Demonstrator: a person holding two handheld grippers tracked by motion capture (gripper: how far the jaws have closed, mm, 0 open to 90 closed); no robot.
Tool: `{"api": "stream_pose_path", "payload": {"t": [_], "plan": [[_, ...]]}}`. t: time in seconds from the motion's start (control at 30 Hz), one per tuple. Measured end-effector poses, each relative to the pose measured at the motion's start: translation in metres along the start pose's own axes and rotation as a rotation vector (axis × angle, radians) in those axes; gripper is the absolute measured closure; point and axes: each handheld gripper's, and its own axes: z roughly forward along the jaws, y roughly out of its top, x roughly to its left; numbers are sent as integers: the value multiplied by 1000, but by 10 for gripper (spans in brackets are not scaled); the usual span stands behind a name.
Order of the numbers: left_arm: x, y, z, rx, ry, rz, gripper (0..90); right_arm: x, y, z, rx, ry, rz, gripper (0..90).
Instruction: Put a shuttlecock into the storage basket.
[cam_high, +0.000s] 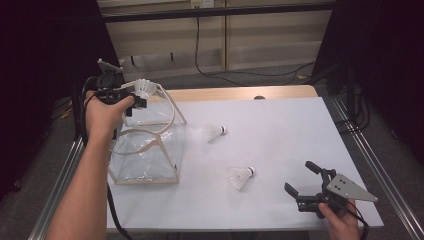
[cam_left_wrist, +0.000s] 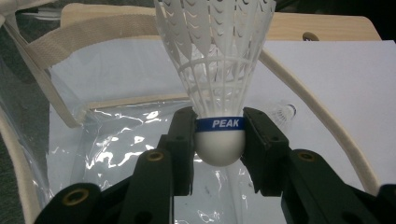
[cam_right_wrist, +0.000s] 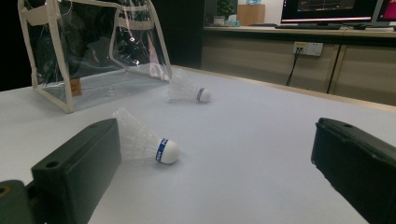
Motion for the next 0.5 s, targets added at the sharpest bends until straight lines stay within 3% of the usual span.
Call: {"api": "stream_pose_path", "payload": {"t": [0.5], "plan": [[-2, 1, 10, 12, 13, 2, 653, 0, 0, 0, 0, 2, 4, 10]]}}
